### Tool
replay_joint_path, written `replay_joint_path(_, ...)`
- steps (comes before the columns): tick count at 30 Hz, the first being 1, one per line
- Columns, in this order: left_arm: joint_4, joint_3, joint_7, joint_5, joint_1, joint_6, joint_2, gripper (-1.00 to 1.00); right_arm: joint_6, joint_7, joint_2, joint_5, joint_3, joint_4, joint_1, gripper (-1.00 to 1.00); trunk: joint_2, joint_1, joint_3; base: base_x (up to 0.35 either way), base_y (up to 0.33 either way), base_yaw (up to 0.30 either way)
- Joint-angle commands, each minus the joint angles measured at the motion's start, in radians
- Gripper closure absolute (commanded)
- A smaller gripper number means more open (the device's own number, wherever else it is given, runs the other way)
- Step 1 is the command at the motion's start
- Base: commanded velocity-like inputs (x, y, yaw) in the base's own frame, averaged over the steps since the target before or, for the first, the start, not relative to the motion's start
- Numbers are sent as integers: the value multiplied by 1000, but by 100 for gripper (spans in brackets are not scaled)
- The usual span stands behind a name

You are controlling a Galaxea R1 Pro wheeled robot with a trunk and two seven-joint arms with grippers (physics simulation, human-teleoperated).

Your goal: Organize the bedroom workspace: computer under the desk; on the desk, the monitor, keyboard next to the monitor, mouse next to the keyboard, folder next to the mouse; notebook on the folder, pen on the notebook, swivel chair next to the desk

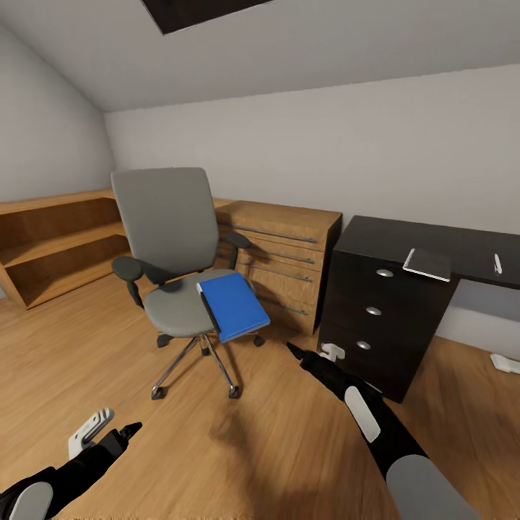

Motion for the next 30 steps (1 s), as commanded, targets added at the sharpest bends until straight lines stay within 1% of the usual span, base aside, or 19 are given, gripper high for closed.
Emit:
replay_joint_path(1, -1, -1, 9, 11, -1, 4, 0, -100, 8, 8, 0, -19, -10, 6, 0, -100, -1, 0, -5, 0, 0, 0)
replay_joint_path(2, -2, -2, 8, 11, -1, 4, 1, -100, 9, 33, -1, -75, -41, 26, 0, -100, -1, 1, -9, 0, 0, 0)
replay_joint_path(3, -2, -3, 8, 11, -1, 4, 2, -100, 9, 35, -1, -84, -43, 28, 0, -100, -1, 1, -13, 0, 0, 0)
replay_joint_path(4, -2, -3, 8, 11, -1, 4, 2, -100, 9, 36, -1, -103, -47, 30, 0, -100, -1, 2, -17, 0, 0, 0)
replay_joint_path(5, -2, -4, 8, 11, -1, 5, 2, -100, 10, 37, -1, -114, -48, 31, -1, -100, -2, 2, -20, 0, 0, 0)
replay_joint_path(6, -2, -5, 8, 11, -1, 5, 2, -100, 143, 38, -2, -199, -46, 32, -1, -100, -2, 2, -20, 0, 0, 0)
replay_joint_path(7, -2, -4, 8, 11, -1, 5, 2, -100, 208, 38, -2, -207, -46, 30, -1, -100, -2, 2, -20, 0, 0, 0)
replay_joint_path(8, -2, -4, 8, 11, -1, 5, 2, -100, 224, 39, -2, -209, -46, 30, -1, -100, -2, 2, -20, 0, 0, 0)
replay_joint_path(9, -2, -4, 8, 11, -1, 5, 2, -100, 257, 43, 0, -219, -53, 29, -1, -100, -2, 2, -20, 0, 0, 0)
replay_joint_path(10, -2, -4, 8, 11, -1, 5, 2, -100, 269, 46, 1, -235, -63, 28, -1, -100, -2, 2, -24, 0, 0, 0)
replay_joint_path(12, -2, -4, 8, 11, -1, 5, 2, -100, 282, 50, 2, -289, -83, 29, -2, -100, -2, 3, -32, 0, 0, 0)
replay_joint_path(13, -2, -3, 8, 11, -1, 5, 2, -100, 284, 51, 3, -305, -87, 29, -2, -100, -3, 4, -36, 0, 0, 0)
replay_joint_path(15, -1, -3, 8, 11, -1, 5, 2, -100, 288, 51, 3, -373, -96, 31, -2, -100, -3, 5, -44, 0, 0, 0)
replay_joint_path(16, -2, -3, 9, 11, -1, 5, 2, -100, 289, 52, 3, -398, -99, 31, -2, -100, -3, 5, -47, 0, 0, 0)
replay_joint_path(18, -2, -3, 10, 11, -1, 5, 2, -100, 290, 53, 4, -434, -101, 32, -2, -100, -4, 6, -55, 0, 0, 0)
replay_joint_path(21, -1, -2, 10, 11, -1, 5, 2, -100, 290, 54, 5, -442, -100, 32, -2, -100, -4, 7, -67, 0, 0, 0)
replay_joint_path(30, -2, -2, 10, 11, -1, 5, 2, -100, 271, 55, 12, -439, -91, 27, -2, -100, -7, 11, -102, 0, 0, 0)
